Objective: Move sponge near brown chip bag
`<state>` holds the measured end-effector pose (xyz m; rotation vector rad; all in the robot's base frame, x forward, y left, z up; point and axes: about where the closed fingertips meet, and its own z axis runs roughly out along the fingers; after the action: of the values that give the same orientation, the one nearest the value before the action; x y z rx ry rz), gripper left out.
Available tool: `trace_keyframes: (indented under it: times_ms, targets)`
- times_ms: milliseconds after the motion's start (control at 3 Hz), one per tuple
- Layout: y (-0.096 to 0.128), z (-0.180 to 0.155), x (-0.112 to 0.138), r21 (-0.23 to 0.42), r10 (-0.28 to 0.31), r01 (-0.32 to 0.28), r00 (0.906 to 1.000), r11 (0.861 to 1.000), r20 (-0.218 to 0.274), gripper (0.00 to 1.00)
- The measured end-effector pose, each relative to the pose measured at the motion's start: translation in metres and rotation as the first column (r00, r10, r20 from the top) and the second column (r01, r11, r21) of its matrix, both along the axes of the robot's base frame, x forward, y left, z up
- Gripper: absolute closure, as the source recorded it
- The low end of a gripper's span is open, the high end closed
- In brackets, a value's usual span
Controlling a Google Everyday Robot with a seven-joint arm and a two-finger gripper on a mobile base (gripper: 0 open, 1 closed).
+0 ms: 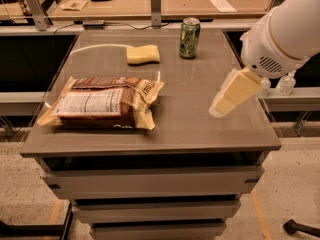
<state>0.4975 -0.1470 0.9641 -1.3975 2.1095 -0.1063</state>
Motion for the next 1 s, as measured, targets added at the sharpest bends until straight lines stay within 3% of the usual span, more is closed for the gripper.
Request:
trace_keyframes:
  times_ms: [333, 667, 1000]
  targets:
    - [0.0125, -0.0005, 0.0227, 0.002, -0.022, 0.021, 0.9936, 1.0, 0.111, 0.0]
    - [0.0138, 0.0061, 0.027, 0.012, -0.022, 0.021, 0.9901, 1.0, 0.138, 0.0]
    - [0.0138, 0.0057, 0.026, 0.01, -0.022, 0.021, 0.9906, 1.0, 0.135, 0.0]
